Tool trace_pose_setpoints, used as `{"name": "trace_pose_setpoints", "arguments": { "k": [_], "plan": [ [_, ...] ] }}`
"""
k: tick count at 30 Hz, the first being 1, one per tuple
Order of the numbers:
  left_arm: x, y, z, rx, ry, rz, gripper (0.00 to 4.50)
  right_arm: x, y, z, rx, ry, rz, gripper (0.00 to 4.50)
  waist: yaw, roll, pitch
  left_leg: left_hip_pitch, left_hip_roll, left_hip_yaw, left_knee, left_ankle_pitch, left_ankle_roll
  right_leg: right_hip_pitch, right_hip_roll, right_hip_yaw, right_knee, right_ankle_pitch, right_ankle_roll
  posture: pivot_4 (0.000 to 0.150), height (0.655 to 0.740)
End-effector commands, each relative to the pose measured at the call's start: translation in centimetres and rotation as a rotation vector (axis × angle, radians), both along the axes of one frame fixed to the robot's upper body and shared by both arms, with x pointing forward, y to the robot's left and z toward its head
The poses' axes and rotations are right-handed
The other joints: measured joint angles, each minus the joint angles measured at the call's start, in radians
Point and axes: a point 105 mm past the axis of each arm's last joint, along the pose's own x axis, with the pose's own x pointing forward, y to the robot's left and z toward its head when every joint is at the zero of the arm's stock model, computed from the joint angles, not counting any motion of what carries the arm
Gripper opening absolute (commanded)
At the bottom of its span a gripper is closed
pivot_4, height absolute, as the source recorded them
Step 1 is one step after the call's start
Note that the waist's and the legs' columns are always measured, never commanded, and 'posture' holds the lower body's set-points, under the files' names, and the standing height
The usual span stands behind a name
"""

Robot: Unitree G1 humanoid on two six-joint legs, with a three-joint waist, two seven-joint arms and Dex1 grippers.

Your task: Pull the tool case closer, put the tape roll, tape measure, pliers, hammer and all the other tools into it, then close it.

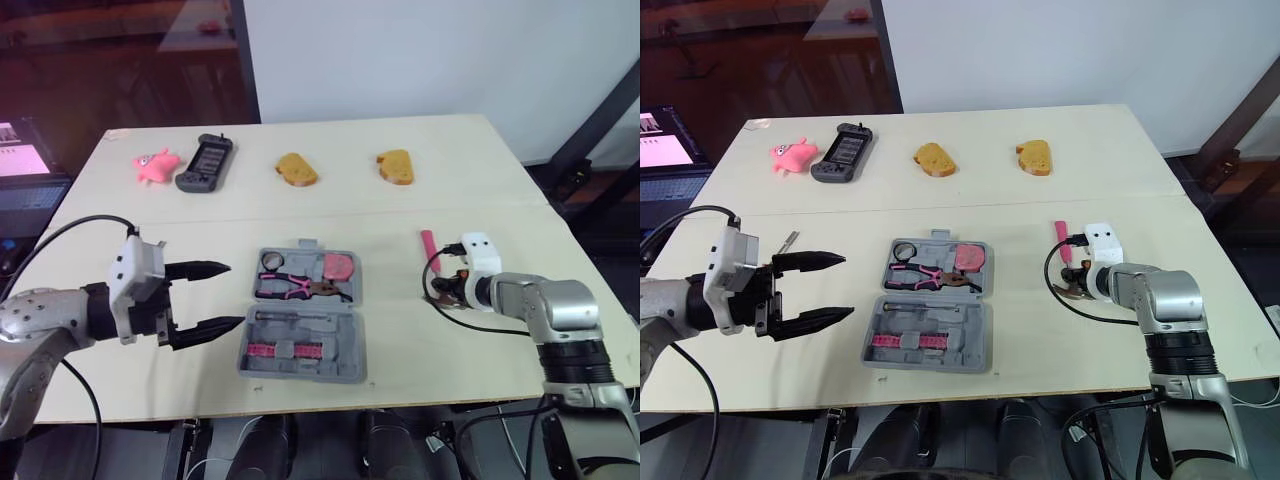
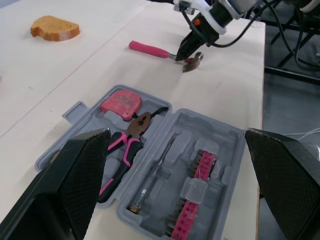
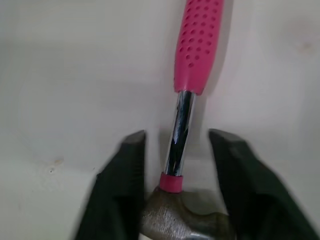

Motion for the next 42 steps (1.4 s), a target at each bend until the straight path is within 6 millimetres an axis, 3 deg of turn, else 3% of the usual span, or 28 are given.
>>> {"name": "trace_pose_setpoints", "arguments": {
  "k": [1,12,14,16,21,25,28,31,34,38,42],
  "plan": [
    [0.0,-0.1,1.1,-0.013,-0.059,-0.002,4.50,0.3,-0.3,0.4,-0.014,-0.019,-0.014,1.57,-0.001,0.000,0.000,0.000,0.000,0.000,0.000,0.000,0.000,0.000,0.000,0.000,0.000,0.000,0.000,0.150,0.7400],
    [0.1,0.1,1.0,-0.011,-0.069,0.006,4.50,0.7,0.2,-0.3,0.000,-0.009,-0.012,1.57,-0.001,0.000,0.000,0.000,0.000,0.000,0.000,0.000,0.000,0.000,0.000,0.000,0.000,0.000,0.000,0.150,0.7400],
    [0.1,0.0,1.0,-0.010,-0.071,0.006,4.50,0.6,0.5,-0.6,0.018,0.001,-0.008,1.03,-0.001,0.000,0.000,0.000,0.000,0.000,0.000,0.000,0.000,0.000,0.000,0.000,0.000,0.000,0.000,0.150,0.7400],
    [0.2,0.1,1.0,-0.009,-0.073,0.010,4.50,0.5,0.5,-0.9,0.016,0.009,-0.006,0.21,-0.001,0.000,0.000,0.000,0.000,0.000,0.000,0.000,0.000,0.000,0.001,0.000,0.000,0.000,0.000,0.150,0.7400],
    [0.3,0.4,1.0,-0.005,-0.078,0.019,4.50,0.2,0.4,-0.9,-0.005,0.022,0.001,0.05,-0.001,0.000,0.000,0.001,0.000,0.000,0.000,0.000,0.000,0.001,0.001,0.000,0.000,0.001,0.002,0.150,0.7400],
    [0.5,0.7,0.9,-0.002,-0.083,0.026,4.50,0.8,0.7,1.0,-0.004,-0.041,0.044,0.05,-0.001,0.000,0.000,0.001,0.000,0.000,0.000,0.000,0.000,0.000,0.001,0.000,0.000,0.001,0.002,0.150,0.7400],
    [0.7,1.0,0.7,-0.001,-0.081,0.032,4.50,1.6,0.4,5.3,-0.071,-0.174,0.134,0.05,0.000,0.004,0.002,0.000,0.000,0.000,0.000,0.000,0.000,0.000,0.000,0.000,0.000,0.001,0.003,0.150,0.7400],
    [0.8,1.3,0.5,0.000,-0.081,0.035,4.50,1.6,1.1,7.8,-0.136,-0.229,0.260,0.05,-0.001,0.008,0.005,-0.001,0.000,0.001,0.000,0.000,0.000,-0.001,0.000,0.000,0.000,0.001,0.003,0.150,0.7400],
    [1.0,1.7,0.2,0.000,-0.079,0.042,4.50,-0.4,3.8,10.7,-0.195,-0.230,0.590,0.05,-0.004,0.009,0.006,-0.001,0.000,0.002,-0.001,0.000,0.000,-0.003,0.000,0.000,0.000,0.002,0.004,0.150,0.7400],
    [1.3,2.4,-0.3,-0.002,-0.075,0.057,4.50,-4.0,6.1,11.5,-0.249,-0.073,0.945,0.05,-0.005,0.009,0.006,-0.001,0.001,0.003,-0.002,0.000,0.000,-0.004,0.001,0.000,0.000,0.002,0.005,0.150,0.7400],
    [1.2,3.1,-0.8,0.006,-0.064,0.076,4.50,-5.0,8.8,13.2,-0.288,0.007,1.108,0.05,-0.008,0.008,0.007,-0.002,0.001,0.003,-0.001,0.000,0.000,-0.005,0.000,0.000,0.000,0.002,0.004,0.150,0.7400]
  ]
}}
